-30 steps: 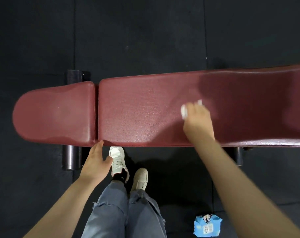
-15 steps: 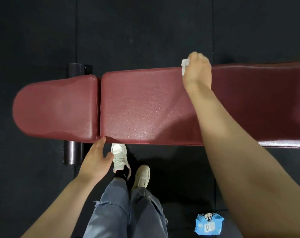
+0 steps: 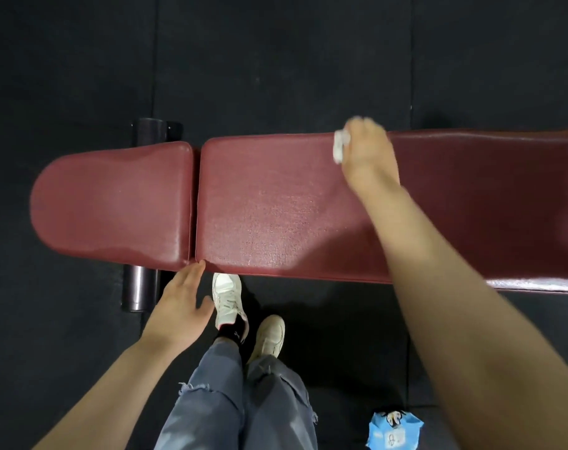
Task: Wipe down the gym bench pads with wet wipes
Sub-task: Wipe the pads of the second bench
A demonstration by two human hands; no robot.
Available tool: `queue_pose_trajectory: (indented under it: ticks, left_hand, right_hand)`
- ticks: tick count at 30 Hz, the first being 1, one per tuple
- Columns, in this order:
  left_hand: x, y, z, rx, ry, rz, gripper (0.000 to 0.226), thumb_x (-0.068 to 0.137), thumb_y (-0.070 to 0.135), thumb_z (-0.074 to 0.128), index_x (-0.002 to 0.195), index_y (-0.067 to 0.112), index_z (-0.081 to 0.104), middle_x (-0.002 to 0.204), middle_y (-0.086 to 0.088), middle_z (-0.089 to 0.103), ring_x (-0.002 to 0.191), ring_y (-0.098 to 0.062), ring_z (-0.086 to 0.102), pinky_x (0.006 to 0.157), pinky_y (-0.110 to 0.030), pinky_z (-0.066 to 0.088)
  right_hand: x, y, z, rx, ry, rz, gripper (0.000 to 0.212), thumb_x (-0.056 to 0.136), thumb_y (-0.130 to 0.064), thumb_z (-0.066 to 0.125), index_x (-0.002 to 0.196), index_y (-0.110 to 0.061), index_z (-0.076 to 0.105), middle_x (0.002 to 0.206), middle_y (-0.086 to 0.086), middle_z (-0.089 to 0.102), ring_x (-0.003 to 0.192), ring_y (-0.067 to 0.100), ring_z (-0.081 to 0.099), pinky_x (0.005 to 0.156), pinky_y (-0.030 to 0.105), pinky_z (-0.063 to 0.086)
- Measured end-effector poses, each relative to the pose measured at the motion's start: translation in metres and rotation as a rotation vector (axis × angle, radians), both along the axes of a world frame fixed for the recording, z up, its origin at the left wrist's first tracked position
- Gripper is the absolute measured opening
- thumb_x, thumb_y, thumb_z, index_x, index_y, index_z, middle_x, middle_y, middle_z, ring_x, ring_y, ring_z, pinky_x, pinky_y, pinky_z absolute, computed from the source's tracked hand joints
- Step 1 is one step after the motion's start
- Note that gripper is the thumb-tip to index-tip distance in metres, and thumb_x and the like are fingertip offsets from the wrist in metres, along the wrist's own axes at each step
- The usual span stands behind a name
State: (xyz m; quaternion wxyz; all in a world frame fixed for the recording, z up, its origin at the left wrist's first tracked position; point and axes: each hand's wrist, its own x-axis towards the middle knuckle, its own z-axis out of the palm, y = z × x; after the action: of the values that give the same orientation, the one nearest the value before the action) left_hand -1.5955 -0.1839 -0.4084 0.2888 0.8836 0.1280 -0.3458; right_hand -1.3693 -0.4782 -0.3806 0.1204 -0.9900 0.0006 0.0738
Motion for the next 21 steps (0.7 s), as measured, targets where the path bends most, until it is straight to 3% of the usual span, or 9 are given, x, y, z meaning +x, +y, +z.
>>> queue_pose_trajectory:
  ticks: [3,6,9,11,13,17,21]
  left_hand:
    - [-0.001,0.0,-0.001,0.012,0.022,-0.013,0.07,0.097,0.021,0.052,0.158,0.022,0.018,0.165,0.003,0.014,0.151,-0.014,0.012,0.12,-0.037,0.019]
    - [0.001,-0.003,0.005,-0.015,0.058,0.021,0.073,0.096,0.023,0.053,0.158,0.022,0.015,0.165,0.004,0.011,0.152,-0.013,0.008,0.121,-0.037,0.016]
    - [0.005,-0.004,0.006,-0.046,0.069,0.01,0.073,0.096,0.022,0.052,0.158,0.017,0.015,0.166,0.002,0.012,0.152,-0.011,0.008,0.122,-0.035,0.014]
    - [0.007,-0.001,0.004,-0.051,0.078,-0.004,0.071,0.097,0.023,0.052,0.158,0.016,0.015,0.166,0.001,0.012,0.152,-0.011,0.008,0.122,-0.032,0.012]
    - [0.007,-0.001,0.003,-0.054,0.076,-0.008,0.071,0.097,0.024,0.051,0.158,0.015,0.015,0.166,0.0,0.012,0.152,-0.01,0.008,0.121,-0.03,0.01]
    - [0.006,-0.001,0.0,-0.047,0.072,-0.028,0.073,0.098,0.025,0.052,0.158,0.015,0.012,0.166,0.002,0.009,0.152,-0.01,0.006,0.119,-0.028,0.009]
    - [0.004,-0.003,0.0,-0.036,0.1,-0.05,0.078,0.098,0.028,0.052,0.159,0.017,0.005,0.166,0.004,0.002,0.152,-0.009,0.002,0.119,-0.029,0.008]
  right_hand:
    - [0.015,0.005,-0.008,-0.089,0.023,-0.051,0.026,0.084,0.003,0.051,0.108,-0.004,0.057,0.112,0.017,0.059,0.102,0.035,0.055,0.083,0.04,0.042]
    - [-0.085,0.005,-0.002,0.008,0.051,0.07,0.014,0.085,0.002,0.054,0.094,-0.008,0.059,0.092,0.015,0.058,0.084,0.036,0.055,0.073,0.042,0.042]
    - [-0.199,-0.011,0.012,0.089,0.169,0.22,0.024,0.069,0.009,0.061,0.084,-0.009,0.059,0.074,0.007,0.052,0.067,0.03,0.053,0.072,0.043,0.054]
    - [-0.22,-0.018,0.012,0.099,0.212,0.308,0.027,0.063,0.012,0.063,0.083,-0.006,0.061,0.073,0.007,0.053,0.065,0.029,0.053,0.071,0.037,0.051]
    - [-0.191,-0.014,0.009,0.071,0.196,0.34,0.026,0.062,0.009,0.064,0.083,-0.006,0.061,0.074,0.01,0.055,0.067,0.031,0.053,0.067,0.034,0.043]
    - [-0.063,0.013,-0.009,-0.019,0.043,0.294,0.008,0.086,-0.004,0.053,0.093,-0.001,0.057,0.093,0.022,0.058,0.086,0.039,0.054,0.074,0.046,0.038]
    - [0.038,0.025,-0.019,-0.13,0.021,0.087,0.029,0.084,0.004,0.05,0.113,-0.002,0.053,0.116,0.02,0.057,0.107,0.037,0.055,0.086,0.043,0.044]
